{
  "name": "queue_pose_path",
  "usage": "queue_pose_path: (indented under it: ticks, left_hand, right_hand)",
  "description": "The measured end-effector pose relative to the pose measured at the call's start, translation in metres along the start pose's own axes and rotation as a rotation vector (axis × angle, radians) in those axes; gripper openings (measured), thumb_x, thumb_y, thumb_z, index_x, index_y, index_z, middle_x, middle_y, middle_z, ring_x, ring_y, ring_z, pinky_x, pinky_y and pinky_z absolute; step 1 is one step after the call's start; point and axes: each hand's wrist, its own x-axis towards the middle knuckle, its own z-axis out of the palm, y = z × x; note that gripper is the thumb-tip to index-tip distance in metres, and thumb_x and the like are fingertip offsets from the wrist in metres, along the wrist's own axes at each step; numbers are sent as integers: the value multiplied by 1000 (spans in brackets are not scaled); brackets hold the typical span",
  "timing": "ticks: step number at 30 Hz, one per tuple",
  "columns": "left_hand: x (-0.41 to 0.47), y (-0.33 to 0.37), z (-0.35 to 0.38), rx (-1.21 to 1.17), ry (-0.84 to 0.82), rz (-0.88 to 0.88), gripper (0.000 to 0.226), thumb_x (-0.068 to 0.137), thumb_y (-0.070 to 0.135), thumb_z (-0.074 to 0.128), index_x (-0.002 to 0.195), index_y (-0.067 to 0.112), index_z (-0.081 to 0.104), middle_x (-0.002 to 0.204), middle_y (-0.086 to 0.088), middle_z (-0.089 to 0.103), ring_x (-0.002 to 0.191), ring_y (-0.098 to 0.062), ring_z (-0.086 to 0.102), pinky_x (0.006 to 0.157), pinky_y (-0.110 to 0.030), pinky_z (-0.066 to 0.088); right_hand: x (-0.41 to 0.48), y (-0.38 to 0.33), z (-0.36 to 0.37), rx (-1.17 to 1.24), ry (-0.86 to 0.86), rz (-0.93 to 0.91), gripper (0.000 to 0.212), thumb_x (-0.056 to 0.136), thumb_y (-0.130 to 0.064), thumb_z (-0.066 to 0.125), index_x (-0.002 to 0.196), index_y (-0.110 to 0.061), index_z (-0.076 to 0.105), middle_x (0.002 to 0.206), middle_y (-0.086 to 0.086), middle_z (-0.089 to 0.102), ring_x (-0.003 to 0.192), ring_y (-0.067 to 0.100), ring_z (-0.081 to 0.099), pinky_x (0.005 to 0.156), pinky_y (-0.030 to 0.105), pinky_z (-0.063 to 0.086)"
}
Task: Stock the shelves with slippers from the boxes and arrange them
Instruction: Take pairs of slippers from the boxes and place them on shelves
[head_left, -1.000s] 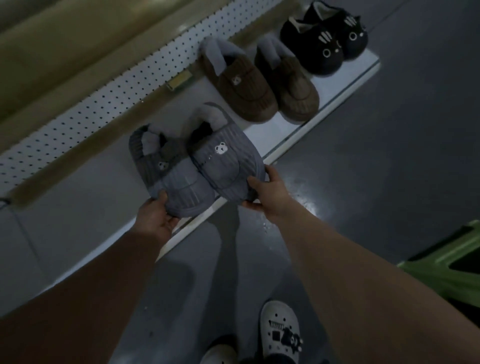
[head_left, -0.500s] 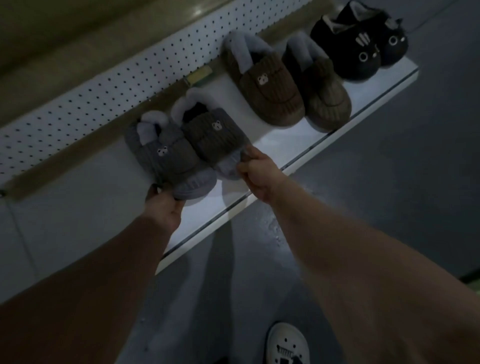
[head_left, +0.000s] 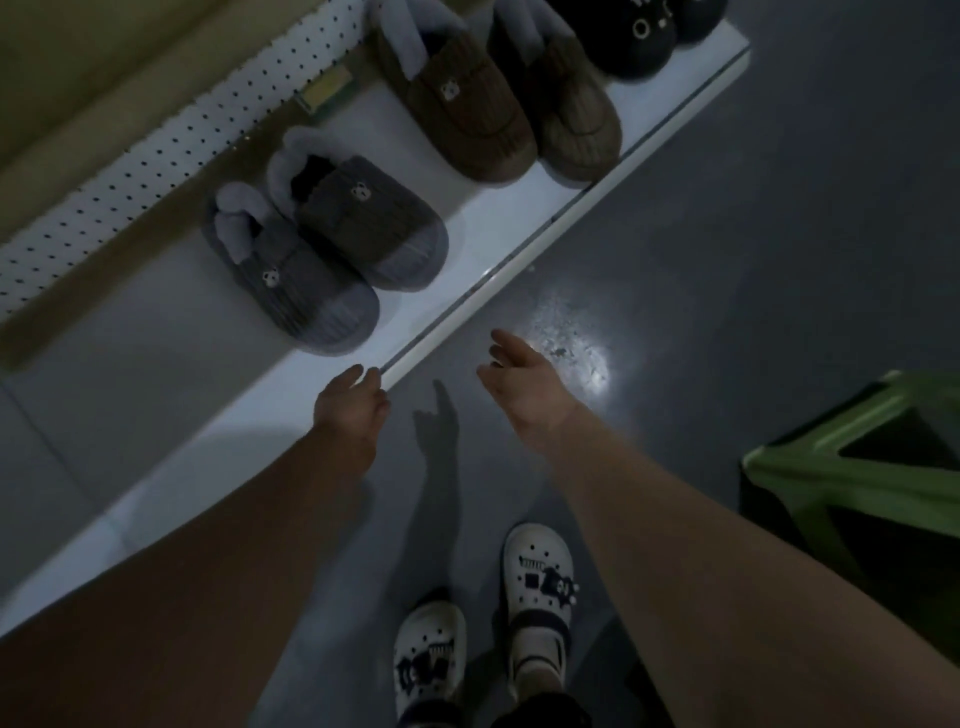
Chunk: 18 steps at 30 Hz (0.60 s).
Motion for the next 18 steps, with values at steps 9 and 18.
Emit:
queue_pose_path:
  ticks: [9,18]
  left_hand:
    - [-97,-44,22,261,-221,-84,12,97,16,53,99,29,54,91,1,59,79,-9,56,70,-19,47]
    - [-169,-118,29,481,-345,-126,32,98,15,53,130,18,51,104,-2,64,81,-11,60,75,-24,50]
  right_hand:
    - [-125,15,-56,119,128,81,59,92,3,62,146,-14,45,146,13,46,133,25,48,99,29,47]
    - [-226,75,-94,308,349,118,57,90,9,60,142,-10,48,117,12,54,88,11,57,74,17,50]
